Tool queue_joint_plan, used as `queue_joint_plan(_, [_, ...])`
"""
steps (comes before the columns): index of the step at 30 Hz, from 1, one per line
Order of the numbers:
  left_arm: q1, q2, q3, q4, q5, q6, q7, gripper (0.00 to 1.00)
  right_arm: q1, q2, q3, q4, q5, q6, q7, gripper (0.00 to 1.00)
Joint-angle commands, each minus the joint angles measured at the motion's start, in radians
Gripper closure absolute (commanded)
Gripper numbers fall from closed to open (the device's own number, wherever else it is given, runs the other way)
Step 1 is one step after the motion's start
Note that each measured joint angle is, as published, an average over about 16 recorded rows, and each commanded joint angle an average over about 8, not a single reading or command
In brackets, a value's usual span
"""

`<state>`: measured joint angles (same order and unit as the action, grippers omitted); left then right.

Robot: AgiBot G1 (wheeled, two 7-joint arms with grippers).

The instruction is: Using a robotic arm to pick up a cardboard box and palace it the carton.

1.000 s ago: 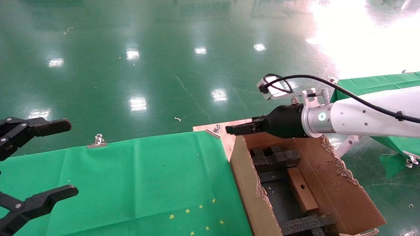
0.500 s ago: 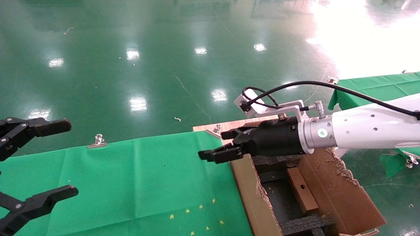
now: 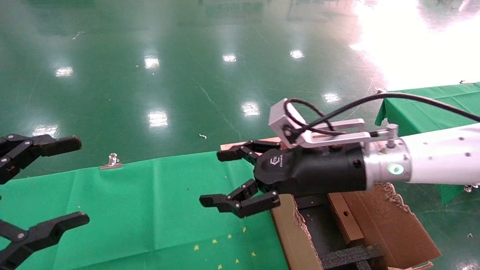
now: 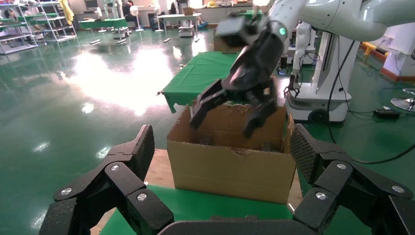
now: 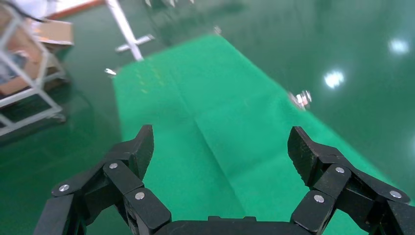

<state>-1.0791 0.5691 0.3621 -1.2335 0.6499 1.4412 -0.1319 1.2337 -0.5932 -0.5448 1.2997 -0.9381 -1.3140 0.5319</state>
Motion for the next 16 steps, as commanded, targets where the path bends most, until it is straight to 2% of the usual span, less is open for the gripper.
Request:
queue_joint_plan(1, [0.0,0.0,0.0,0.0,0.0,0.0,0.0,0.0,-0.029,-0.003,0.048,-0.003,0.037,-0.033,-0.062,0.0])
queue_joint_plan(10, [0.0,0.0,0.0,0.0,0.0,0.0,0.0,0.0,-0.149,-0.017,0.25,-0.014,0.195,-0.17,-0.323,0.0])
queue_joint_plan(16, [0.0,0.0,0.0,0.0,0.0,0.0,0.0,0.0,-0.185,-0.021,0.315,-0.018,0.243,-0.21,-0.387,0.0])
